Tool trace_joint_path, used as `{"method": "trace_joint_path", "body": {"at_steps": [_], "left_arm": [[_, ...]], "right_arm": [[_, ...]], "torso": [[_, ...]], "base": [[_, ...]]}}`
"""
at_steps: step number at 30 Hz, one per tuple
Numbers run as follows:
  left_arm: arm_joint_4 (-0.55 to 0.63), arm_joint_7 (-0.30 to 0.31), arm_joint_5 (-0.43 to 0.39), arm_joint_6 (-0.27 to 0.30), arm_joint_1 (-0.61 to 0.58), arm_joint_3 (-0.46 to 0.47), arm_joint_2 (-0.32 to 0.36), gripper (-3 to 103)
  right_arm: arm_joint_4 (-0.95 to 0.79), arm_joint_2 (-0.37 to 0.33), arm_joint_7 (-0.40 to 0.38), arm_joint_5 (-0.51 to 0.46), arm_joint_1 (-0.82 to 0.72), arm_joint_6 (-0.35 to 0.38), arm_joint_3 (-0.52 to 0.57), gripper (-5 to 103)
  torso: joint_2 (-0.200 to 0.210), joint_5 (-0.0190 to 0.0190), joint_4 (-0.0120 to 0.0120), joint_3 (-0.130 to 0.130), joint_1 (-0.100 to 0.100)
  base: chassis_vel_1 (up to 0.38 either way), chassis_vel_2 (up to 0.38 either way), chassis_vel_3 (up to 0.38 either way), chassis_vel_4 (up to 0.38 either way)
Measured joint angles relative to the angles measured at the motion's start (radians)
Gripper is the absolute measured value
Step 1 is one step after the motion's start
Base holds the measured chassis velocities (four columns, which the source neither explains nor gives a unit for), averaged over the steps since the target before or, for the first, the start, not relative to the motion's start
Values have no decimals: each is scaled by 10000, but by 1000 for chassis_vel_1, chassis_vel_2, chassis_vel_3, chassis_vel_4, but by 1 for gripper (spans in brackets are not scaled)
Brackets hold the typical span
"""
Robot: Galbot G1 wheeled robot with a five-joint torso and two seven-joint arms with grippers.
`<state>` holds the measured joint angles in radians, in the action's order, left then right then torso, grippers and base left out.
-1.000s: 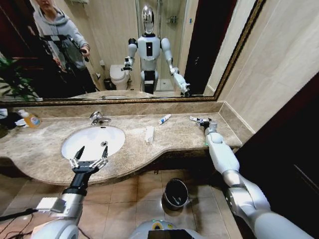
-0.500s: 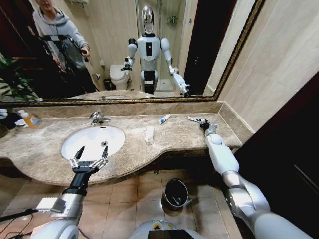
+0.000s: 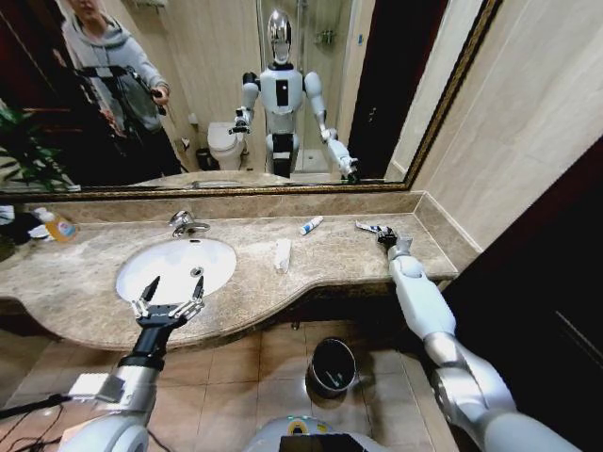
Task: Pick up the trash from the sink and place it in the trash bin.
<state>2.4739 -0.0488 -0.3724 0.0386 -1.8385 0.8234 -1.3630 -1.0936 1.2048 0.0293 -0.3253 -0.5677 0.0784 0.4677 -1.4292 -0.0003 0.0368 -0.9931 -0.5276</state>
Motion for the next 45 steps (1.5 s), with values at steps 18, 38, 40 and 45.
{"method": "trace_joint_path", "body": {"at_steps": [18, 38, 40, 45], "left_arm": [[0, -1, 0, 0, 0, 0, 1, 100], [0, -1, 0, 0, -1, 0, 1, 100], [0, -1, 0, 0, -1, -1, 1, 100], [0, -1, 0, 0, 0, -1, 1, 100]], "right_arm": [[-7536, -652, -554, -971, -5645, 79, 1158, 35], [-9830, 493, -184, -186, -10722, -1902, 2596, 35], [-9759, 609, -147, -99, -10906, -2058, 2597, 35], [-9299, 1017, -22, 314, -11602, -2637, 2439, 35]], "torso": [[-1, 1, 1, 2, 2], [0, 3, 0, 1, 2], [0, 2, 0, 1, 1], [0, 3, -1, 1, 2]], "base": [[0, 0, 0, 0], [0, 0, 0, 0], [0, 0, 0, 0], [0, 0, 0, 0]]}}
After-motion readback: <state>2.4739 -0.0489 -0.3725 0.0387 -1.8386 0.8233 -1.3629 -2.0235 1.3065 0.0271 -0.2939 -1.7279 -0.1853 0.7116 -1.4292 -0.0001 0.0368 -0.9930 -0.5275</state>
